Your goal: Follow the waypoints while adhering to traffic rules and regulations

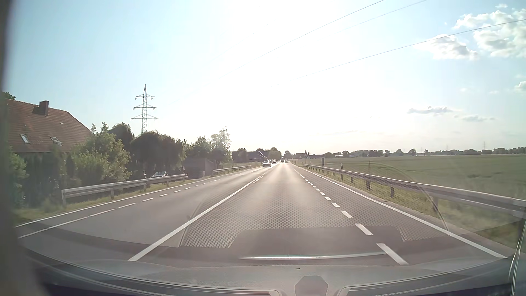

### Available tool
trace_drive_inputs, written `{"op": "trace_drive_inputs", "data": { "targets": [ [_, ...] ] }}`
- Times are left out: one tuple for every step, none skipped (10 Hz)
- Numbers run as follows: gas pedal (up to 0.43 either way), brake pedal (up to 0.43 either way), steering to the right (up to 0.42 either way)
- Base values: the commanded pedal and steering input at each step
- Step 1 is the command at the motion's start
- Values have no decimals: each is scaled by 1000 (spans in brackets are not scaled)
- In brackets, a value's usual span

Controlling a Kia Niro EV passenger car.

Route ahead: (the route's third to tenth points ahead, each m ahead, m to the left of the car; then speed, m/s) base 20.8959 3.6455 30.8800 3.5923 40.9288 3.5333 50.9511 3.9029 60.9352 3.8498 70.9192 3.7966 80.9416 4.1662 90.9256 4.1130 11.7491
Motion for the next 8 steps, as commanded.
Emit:
{"op": "trace_drive_inputs", "data": {
  "targets": [
    [118, 6, 4],
    [118, 6, 4],
    [130, 6, 4],
    [169, 6, 3],
    [220, 6, 0],
    [228, 6, -2],
    [228, 6, -4],
    [228, 6, -3]
  ]
}}
